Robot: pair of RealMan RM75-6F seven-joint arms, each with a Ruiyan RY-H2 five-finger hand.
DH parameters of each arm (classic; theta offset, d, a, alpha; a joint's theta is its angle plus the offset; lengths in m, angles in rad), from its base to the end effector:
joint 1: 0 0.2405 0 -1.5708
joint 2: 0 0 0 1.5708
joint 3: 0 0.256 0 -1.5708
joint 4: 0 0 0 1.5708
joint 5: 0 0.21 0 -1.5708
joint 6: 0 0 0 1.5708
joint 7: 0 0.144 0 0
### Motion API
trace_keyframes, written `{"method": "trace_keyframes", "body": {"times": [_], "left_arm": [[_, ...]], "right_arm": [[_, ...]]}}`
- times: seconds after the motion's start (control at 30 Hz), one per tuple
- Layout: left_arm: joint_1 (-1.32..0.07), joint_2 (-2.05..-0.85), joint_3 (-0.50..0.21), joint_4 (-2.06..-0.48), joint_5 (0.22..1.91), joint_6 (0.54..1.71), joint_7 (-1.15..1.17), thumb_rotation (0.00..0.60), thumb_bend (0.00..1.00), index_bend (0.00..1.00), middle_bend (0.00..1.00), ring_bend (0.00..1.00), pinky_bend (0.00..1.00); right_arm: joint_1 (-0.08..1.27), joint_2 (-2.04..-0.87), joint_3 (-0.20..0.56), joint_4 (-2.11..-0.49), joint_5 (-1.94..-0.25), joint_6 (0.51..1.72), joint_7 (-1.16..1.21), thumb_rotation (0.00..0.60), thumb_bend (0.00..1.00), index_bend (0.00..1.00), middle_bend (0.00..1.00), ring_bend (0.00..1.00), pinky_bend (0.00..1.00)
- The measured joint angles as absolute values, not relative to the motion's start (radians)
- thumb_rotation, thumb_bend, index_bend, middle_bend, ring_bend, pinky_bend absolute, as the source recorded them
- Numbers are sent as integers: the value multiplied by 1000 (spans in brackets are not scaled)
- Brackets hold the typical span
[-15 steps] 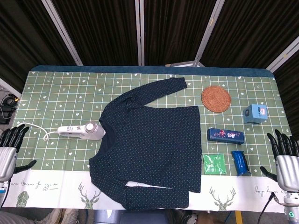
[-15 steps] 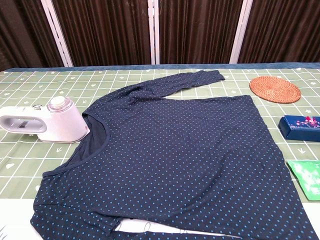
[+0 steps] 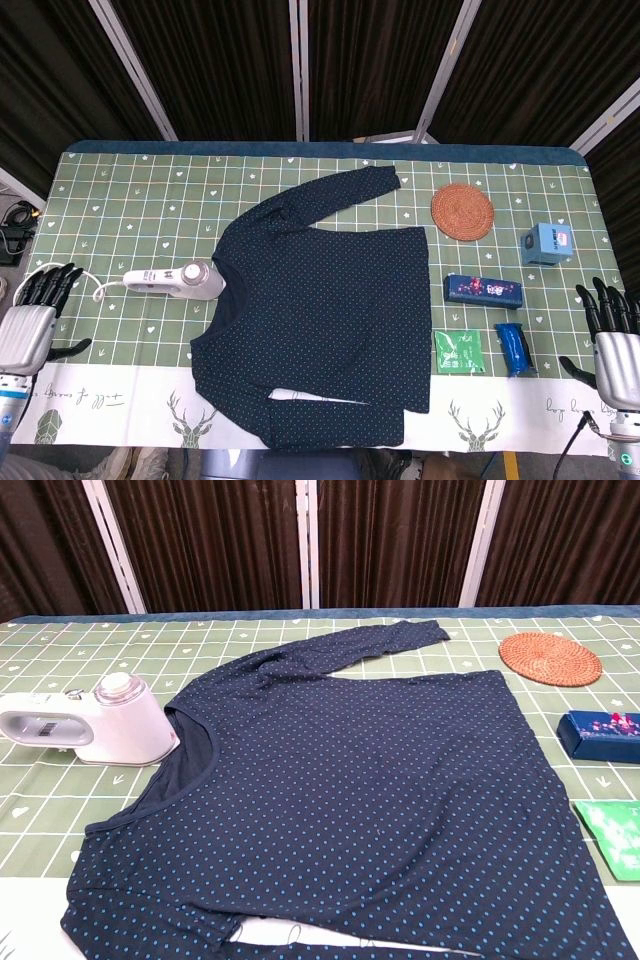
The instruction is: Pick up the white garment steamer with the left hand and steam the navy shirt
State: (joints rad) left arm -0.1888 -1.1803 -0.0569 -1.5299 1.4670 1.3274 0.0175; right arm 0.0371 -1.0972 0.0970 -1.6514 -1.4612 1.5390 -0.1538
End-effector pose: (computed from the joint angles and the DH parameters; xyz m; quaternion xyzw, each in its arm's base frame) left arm -0.3142 0.2154 0.1294 -0.6374 -0.3958 -0.3574 0.5562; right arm -0.3115 -0.1749 0.1783 0.5782 -0.3414 0.3559 0.6500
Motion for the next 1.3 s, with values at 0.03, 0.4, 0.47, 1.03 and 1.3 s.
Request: {"method": "trace_keyframes", "body": {"times": [0.03, 0.4, 0.47, 1.03, 1.3], "left_arm": [[-212, -1199, -64, -1509, 1459, 1295, 18, 600, 0, 0, 0, 0, 0], [-403, -1390, -114, -1297, 1408, 1068, 14, 600, 123, 0, 0, 0, 0], [-425, -1423, -125, -1262, 1395, 1051, 15, 600, 137, 0, 0, 0, 0], [-534, -1531, -172, -1103, 1309, 948, 16, 600, 162, 0, 0, 0, 0], [-573, -1586, -181, -1015, 1299, 928, -23, 600, 245, 0, 0, 0, 0]], "right_arm": [[38, -1097, 98, -1652, -1458, 1536, -153, 600, 0, 0, 0, 0, 0], [50, -1102, 115, -1643, -1405, 1507, -178, 600, 0, 0, 0, 0, 0], [51, -1103, 119, -1640, -1393, 1504, -178, 600, 0, 0, 0, 0, 0], [52, -1103, 127, -1625, -1368, 1495, -165, 600, 0, 0, 0, 0, 0], [56, -1103, 129, -1625, -1359, 1487, -167, 600, 0, 0, 0, 0, 0]]}}
